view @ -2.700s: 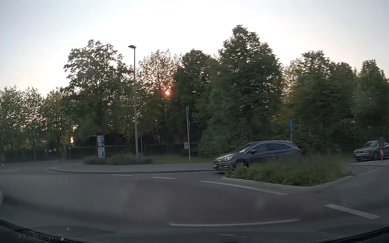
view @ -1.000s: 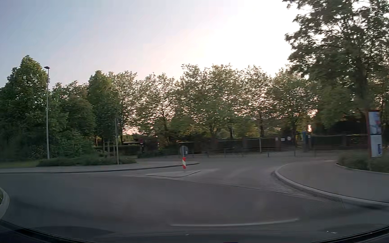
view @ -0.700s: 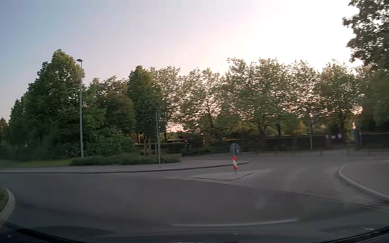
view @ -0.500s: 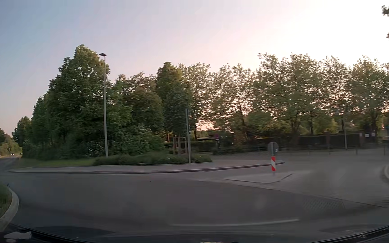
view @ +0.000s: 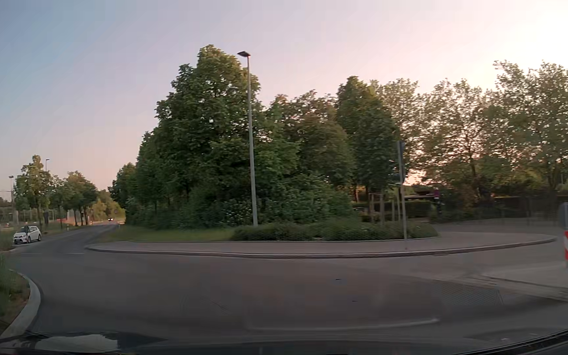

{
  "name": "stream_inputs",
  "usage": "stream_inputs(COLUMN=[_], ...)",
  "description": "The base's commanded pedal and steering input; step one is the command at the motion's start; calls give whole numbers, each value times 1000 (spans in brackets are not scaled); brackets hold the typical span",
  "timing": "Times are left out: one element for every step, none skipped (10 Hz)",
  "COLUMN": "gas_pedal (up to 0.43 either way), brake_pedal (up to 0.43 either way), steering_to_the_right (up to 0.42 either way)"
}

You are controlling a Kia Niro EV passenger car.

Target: Follow the waypoints while adhering to traffic rules and regulations

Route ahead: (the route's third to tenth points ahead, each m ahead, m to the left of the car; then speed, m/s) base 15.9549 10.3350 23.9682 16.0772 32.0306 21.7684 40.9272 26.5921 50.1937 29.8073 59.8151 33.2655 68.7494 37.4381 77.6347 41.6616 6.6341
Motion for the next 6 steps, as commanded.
stream_inputs(gas_pedal=[197,209,220,228,240,240], brake_pedal=[18,12,18,18,18,18], steering_to_the_right=[-337,-332,-327,-323,-320,-310])
